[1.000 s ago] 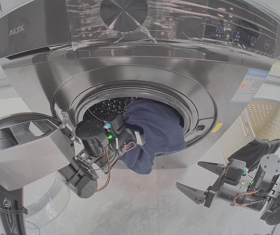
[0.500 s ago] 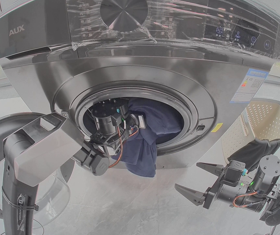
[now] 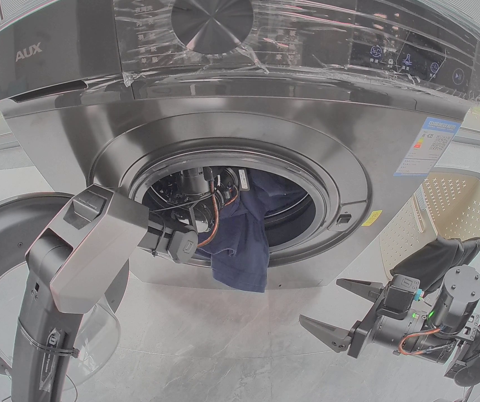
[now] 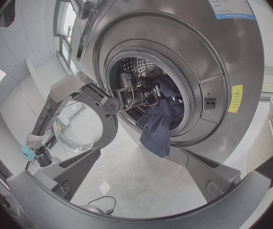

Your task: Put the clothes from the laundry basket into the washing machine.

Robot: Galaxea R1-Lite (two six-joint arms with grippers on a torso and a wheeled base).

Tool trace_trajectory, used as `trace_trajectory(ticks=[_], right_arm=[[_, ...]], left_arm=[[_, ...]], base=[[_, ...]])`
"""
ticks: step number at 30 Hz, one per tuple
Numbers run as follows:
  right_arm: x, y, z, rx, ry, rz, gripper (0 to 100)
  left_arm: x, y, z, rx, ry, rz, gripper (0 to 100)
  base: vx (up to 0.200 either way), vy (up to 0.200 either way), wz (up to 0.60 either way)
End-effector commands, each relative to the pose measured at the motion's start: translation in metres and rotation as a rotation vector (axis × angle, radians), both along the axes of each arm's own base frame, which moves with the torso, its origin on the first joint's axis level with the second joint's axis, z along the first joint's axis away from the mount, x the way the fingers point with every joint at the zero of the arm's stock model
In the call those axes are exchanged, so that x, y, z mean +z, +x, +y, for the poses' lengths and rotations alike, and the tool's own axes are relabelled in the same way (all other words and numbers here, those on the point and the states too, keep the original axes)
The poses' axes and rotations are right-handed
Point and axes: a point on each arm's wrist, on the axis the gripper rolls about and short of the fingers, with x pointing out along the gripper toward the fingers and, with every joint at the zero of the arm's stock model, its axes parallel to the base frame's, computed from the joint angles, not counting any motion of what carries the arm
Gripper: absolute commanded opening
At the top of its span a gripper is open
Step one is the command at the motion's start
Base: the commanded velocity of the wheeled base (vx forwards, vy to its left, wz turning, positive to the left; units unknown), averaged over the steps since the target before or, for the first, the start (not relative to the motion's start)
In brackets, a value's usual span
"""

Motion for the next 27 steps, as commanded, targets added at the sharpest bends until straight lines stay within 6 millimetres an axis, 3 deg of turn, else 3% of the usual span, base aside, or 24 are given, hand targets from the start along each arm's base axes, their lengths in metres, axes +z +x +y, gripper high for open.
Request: trace_trajectory(ticks=[1,6,7,15,27], right_arm=[[-0.001,0.001,0.0,-0.001,-0.002,0.007,100],[-0.001,0.001,0.0,-0.001,-0.001,0.008,100],[-0.001,0.001,0.0,-0.001,-0.001,0.008,100],[-0.001,0.001,0.0,-0.001,-0.001,0.008,100],[-0.002,0.001,0.001,0.003,-0.006,0.009,100]], left_arm=[[-0.005,0.01,0.002,0.034,-0.004,0.011,0],[-0.008,0.008,0.002,0.036,0.001,0.035,0],[-0.009,0.008,0.002,0.036,0.0,0.043,100],[0.002,-0.031,0.007,-0.004,0.051,0.301,100],[-0.039,-0.054,0.009,-0.021,0.18,0.493,100]], base=[[0.0,0.0,0.0],[0.0,0.0,0.0],[0.0,0.0,0.0],[0.0,0.0,0.0],[0.0,0.0,0.0]])
